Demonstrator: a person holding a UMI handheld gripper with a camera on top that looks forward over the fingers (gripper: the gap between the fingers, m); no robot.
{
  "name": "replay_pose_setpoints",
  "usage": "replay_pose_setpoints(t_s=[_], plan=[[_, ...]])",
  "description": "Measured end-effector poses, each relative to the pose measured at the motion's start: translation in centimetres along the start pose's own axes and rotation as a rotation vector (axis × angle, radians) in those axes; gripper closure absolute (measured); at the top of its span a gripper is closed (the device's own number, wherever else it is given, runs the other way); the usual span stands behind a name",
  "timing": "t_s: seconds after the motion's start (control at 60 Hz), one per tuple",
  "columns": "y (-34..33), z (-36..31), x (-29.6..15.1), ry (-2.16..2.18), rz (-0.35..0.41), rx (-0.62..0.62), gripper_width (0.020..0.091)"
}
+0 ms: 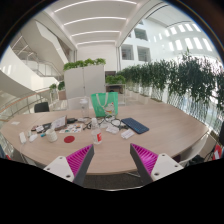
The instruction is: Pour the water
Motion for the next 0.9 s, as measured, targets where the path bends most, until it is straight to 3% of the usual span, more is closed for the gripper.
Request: replay_pose_setpoints(t_s=[0.283, 0.517, 0.75, 0.9], plan=[[2.8, -2.4, 1.3, 0.036, 0.016, -0.047, 0.0278], [14.9, -6.5, 1.0, -0.050, 0.048, -0.128, 0.0269], [27.4, -9.1, -3.4, -0.056, 0.134, -0.053, 0.0271], [33.2, -9.3, -3.2, -0.025, 0.107, -0.050, 0.0273]])
Point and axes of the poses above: the point between the fingertips, and its own axes, seen from behind it with the camera up: z to the right, x down, y forward, the way the camera looks, the point moved 8 cm from there along -y, backward, against the way the camera looks, and after that the axes turned 10 degrees about -z, right-handed, at the moved point
